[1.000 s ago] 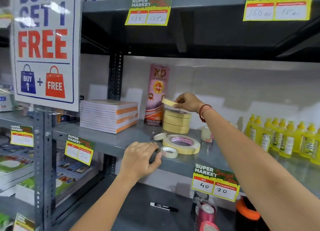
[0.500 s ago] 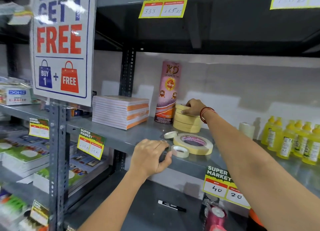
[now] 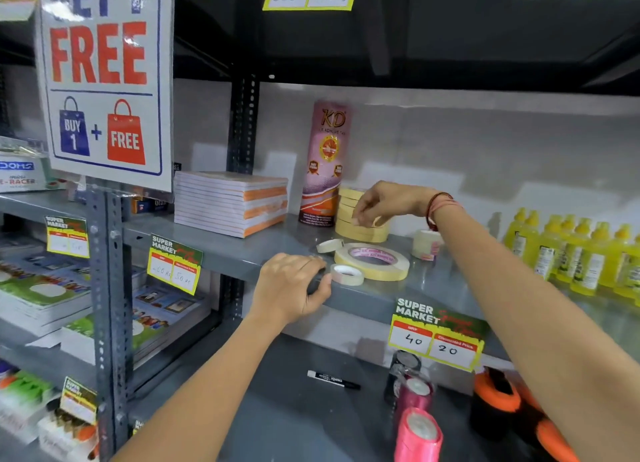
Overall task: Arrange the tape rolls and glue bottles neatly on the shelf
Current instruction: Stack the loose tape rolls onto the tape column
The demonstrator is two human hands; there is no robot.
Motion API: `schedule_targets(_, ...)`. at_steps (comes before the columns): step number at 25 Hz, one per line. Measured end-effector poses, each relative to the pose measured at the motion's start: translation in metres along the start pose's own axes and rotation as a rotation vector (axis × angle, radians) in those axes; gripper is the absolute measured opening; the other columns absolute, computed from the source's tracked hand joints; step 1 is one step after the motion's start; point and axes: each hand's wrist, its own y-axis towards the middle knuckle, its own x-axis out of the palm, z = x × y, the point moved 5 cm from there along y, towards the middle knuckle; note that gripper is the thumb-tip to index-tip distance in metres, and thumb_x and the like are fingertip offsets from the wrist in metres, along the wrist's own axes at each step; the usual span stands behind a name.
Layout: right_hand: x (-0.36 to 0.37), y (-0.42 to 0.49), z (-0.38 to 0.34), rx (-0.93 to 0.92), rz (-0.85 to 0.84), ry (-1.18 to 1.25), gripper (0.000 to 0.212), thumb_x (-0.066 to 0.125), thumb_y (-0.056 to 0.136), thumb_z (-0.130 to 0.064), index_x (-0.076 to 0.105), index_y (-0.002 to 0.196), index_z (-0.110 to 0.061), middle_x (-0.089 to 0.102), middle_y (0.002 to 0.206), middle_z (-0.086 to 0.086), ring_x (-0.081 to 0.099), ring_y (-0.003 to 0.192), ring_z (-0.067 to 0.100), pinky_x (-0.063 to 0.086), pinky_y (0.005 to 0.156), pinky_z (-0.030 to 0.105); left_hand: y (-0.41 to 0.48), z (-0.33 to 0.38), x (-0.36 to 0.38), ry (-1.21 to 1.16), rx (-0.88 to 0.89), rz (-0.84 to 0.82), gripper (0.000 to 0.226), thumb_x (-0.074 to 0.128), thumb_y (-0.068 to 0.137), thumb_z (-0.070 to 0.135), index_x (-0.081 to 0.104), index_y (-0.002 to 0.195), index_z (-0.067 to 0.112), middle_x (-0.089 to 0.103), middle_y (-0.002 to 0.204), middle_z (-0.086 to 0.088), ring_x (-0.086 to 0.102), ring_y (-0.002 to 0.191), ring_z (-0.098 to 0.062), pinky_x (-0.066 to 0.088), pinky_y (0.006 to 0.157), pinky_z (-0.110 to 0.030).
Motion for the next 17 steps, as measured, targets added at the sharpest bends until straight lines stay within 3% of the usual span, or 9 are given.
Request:
schedule_targets(1, 0.013, -0.013, 0.0, 0.049, -0.151, -0.025, 0.006, 0.071, 0.079, -0.028, 0.072, 0.082, -0.022, 0.071, 0.067, -0.01, 0.065, 0.067, 0.003, 0.052, 0.061, 0.015, 0.0, 0.0, -0.001, 0.003, -0.003, 0.003, 0.039, 0.045, 0.08, 0.028, 0.075, 0.07, 0.005, 0.075, 0.068, -0.004, 0.069, 0.055, -0.021, 0.051, 0.05, -0.028)
schedule_targets(3, 0.034, -0.028, 0.004, 0.13, -0.286, -0.075, 0.014, 0.071, 0.079, -0.031, 0.072, 0.086, -0.018, 0.068, 0.068, -0.006, 0.062, 0.062, 0.003, 0.049, 0.062, 0.016, 0.001, 0.002, -0.001, -0.002, -0.005, -0.003, 0.04, 0.045, 0.08, 0.027, 0.075, 0.07, 0.004, 0.075, 0.066, -0.005, 0.069, 0.054, -0.021, 0.051, 0.05, -0.028)
schedule_targets(6, 0.045, -0.035, 0.004, 0.132, -0.263, -0.034, 0.016, 0.071, 0.081, -0.025, 0.069, 0.093, -0.014, 0.061, 0.077, 0.004, 0.054, 0.069, 0.012, 0.045, 0.067, 0.022, -0.001, 0.003, -0.002, 0.002, -0.015, -0.013, 0.041, 0.043, 0.081, 0.028, 0.075, 0.071, 0.003, 0.074, 0.064, -0.007, 0.069, 0.053, -0.023, 0.052, 0.051, -0.03)
schedule_targets(9, 0.043, -0.046, -0.001, 0.081, -0.257, -0.037, 0.025, 0.073, 0.079, -0.023, 0.07, 0.103, -0.015, 0.064, 0.087, 0.0, 0.053, 0.077, 0.012, 0.046, 0.069, 0.02, 0.001, 0.004, -0.004, -0.005, -0.019, -0.034, 0.042, 0.042, 0.082, 0.028, 0.074, 0.071, 0.002, 0.073, 0.061, -0.007, 0.068, 0.051, -0.023, 0.051, 0.05, -0.03)
schedule_targets(12, 0.046, -0.055, -0.004, 0.072, -0.294, -0.175, 0.041, 0.078, 0.074, -0.018, 0.068, 0.113, -0.011, 0.065, 0.095, -0.007, 0.053, 0.089, 0.011, 0.043, 0.088, 0.026, 0.001, 0.006, -0.005, -0.005, -0.024, -0.05, 0.043, 0.041, 0.084, 0.028, 0.074, 0.072, 0.002, 0.072, 0.058, -0.007, 0.066, 0.049, -0.024, 0.049, 0.048, -0.031)
schedule_targets(15, 0.037, -0.066, -0.012, 0.055, -0.27, -0.302, 0.04, 0.076, 0.076, -0.014, 0.067, 0.114, -0.005, 0.07, 0.108, 0.007, 0.054, 0.093, 0.013, 0.044, 0.095, 0.03, 0.0, 0.005, -0.005, -0.005, -0.031, -0.075, 0.045, 0.04, 0.085, 0.029, 0.073, 0.072, 0.002, 0.071, 0.059, -0.007, 0.066, 0.05, -0.024, 0.049, 0.049, -0.031)
schedule_targets(17, 0.015, -0.075, -0.021, 0.07, -0.231, -0.355, 0.037, 0.073, 0.079, -0.016, 0.067, 0.115, -0.007, 0.069, 0.113, 0.006, 0.054, 0.098, 0.012, 0.044, 0.098, 0.03, 0.0, 0.005, -0.005, -0.002, -0.033, -0.088, 0.046, 0.039, 0.085, 0.03, 0.073, 0.071, 0.002, 0.07, 0.057, -0.008, 0.065, 0.049, -0.025, 0.049, 0.048, -0.032)
